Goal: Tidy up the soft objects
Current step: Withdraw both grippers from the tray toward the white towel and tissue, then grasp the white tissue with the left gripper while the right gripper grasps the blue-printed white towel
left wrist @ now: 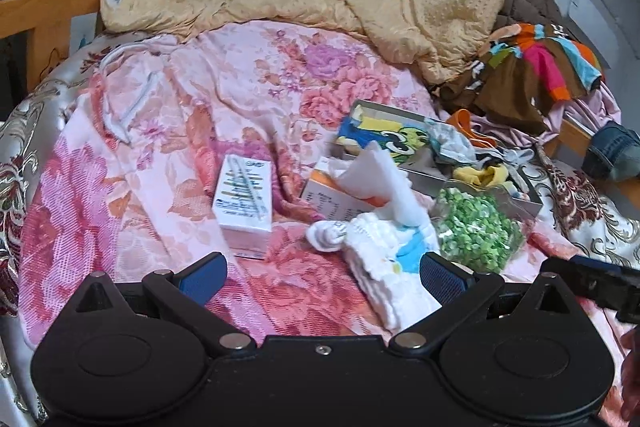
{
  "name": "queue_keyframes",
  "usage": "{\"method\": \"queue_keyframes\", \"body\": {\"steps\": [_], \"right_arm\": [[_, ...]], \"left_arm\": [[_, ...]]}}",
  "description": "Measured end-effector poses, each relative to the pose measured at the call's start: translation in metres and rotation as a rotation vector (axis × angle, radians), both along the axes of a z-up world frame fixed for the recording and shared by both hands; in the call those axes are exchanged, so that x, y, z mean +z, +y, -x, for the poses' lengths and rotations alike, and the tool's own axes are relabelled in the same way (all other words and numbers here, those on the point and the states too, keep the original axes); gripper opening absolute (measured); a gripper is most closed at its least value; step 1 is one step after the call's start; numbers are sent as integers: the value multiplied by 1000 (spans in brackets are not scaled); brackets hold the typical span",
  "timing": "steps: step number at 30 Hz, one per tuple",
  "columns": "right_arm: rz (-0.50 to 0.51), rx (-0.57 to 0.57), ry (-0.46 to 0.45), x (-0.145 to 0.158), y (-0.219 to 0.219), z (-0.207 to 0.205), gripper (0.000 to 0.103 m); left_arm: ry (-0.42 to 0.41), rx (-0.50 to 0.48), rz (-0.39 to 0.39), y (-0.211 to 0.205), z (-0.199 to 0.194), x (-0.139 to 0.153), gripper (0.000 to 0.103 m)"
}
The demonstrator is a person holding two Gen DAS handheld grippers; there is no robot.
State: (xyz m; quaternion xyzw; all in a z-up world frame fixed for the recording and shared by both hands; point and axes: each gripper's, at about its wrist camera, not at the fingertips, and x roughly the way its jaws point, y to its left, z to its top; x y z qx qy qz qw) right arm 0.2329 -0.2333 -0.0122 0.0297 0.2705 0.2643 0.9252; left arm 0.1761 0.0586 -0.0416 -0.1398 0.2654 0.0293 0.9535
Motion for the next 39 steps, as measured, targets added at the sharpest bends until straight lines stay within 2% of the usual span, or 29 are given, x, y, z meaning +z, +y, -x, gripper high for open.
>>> {"method": "queue_keyframes", "body": {"steps": [9, 19, 29, 33, 39], "right_arm": [[34, 66, 13, -18, 31, -7, 103], [87, 120, -14, -31, 56, -8, 103], [92, 121, -15, -40, 65, -25, 103], [83, 132, 18, -43, 66, -30, 103], [112, 156, 16, -50, 73, -40, 103]], "left_arm": [[13, 26, -6, 7, -7, -4, 102], [6, 51, -4, 13, -14, -2, 102], [-39, 12, 5, 10, -40, 13, 102], [-53, -15, 15, 2, -59, 17, 102], [-48, -70, 49, -13, -91, 16, 102]]}}
